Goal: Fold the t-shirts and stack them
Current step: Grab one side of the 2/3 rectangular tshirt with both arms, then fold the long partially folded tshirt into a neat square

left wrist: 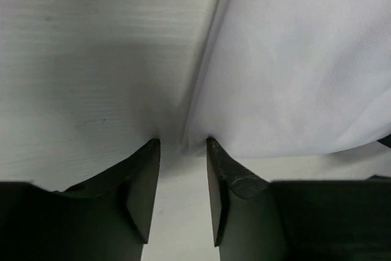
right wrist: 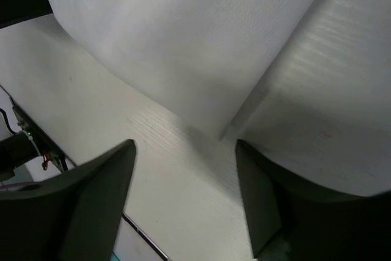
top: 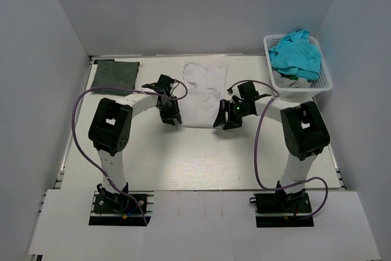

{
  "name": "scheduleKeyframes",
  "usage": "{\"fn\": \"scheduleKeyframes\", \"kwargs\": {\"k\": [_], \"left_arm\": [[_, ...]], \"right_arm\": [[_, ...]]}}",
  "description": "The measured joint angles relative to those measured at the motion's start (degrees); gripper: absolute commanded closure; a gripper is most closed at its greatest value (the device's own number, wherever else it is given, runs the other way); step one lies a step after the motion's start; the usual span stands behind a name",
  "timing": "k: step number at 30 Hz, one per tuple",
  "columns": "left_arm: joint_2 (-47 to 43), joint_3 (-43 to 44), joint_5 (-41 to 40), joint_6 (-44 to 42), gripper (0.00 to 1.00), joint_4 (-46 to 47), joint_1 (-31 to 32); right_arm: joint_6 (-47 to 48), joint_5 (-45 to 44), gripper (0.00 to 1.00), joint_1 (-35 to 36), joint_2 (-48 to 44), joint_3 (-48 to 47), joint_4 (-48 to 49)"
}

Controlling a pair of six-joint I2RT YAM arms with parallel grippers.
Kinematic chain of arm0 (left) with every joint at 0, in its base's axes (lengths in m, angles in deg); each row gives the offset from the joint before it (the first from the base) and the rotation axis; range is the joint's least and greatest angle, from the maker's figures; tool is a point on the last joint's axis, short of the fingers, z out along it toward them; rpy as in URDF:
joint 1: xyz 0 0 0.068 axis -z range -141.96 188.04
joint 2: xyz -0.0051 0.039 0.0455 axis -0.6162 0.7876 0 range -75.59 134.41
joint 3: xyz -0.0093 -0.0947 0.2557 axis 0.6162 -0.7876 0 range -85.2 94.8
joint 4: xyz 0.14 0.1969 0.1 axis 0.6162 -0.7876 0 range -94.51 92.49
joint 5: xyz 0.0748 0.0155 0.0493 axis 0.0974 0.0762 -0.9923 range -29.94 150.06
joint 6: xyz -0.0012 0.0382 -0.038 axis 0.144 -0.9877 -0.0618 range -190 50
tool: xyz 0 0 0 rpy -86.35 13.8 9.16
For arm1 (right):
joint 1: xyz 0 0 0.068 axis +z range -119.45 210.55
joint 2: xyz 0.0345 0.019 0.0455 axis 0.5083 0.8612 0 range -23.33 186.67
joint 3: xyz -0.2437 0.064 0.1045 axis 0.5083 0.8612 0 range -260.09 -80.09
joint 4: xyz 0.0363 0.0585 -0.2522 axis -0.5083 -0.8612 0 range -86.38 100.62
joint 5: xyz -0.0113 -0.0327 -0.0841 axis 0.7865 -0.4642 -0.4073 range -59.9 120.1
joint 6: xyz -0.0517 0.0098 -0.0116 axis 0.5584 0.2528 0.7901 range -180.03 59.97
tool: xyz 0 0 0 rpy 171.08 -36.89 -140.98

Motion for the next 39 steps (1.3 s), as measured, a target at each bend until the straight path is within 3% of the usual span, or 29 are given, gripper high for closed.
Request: {"fn": "scheduleKeyframes", "kwargs": {"k": [6,9,11,18,22,26,32,39], "left_arm": [[1.22,0.02,1.22,0.7,0.94,2.43,0.98],[1.27,0.02,1.73,0.72,1.0,2.64,1.09],[1.27,0.02,1.79,0.74,1.0,2.64,1.14],[1.09,0.31,2.14,1.36,1.0,-0.24,1.7],[-3.54,-4.24,2.47,1.7,1.0,-3.54,2.78],[-12.85,-9.2,5.84,2.69,1.0,-9.73,4.52],[-26.64,-10.32,11.3,3.23,1.0,-20.48,6.08],[-28.98,-4.46,17.05,2.78,1.0,-34.49,6.67]], "right_arm": [[-1.53,0.85,0.6,-0.02,2.84,-0.33,2.58],[-1.79,0.39,0.7,0.02,3.85,-0.44,3.76],[-1.77,0.02,1.0,0.02,4.26,-0.48,4.31],[-0.68,-1.22,1.0,0.48,4.61,-1.16,4.31],[2.08,-3.3,1.0,1.75,-2.32,3.17,-0.09],[4.24,-1.03,1.0,3.82,-15.45,8.44,-9.64],[6.1,4.35,1.0,5.95,-29.49,8.55,-26.38],[7.72,13.49,1.0,6.36,-35.21,3.89,-40.7]]}}
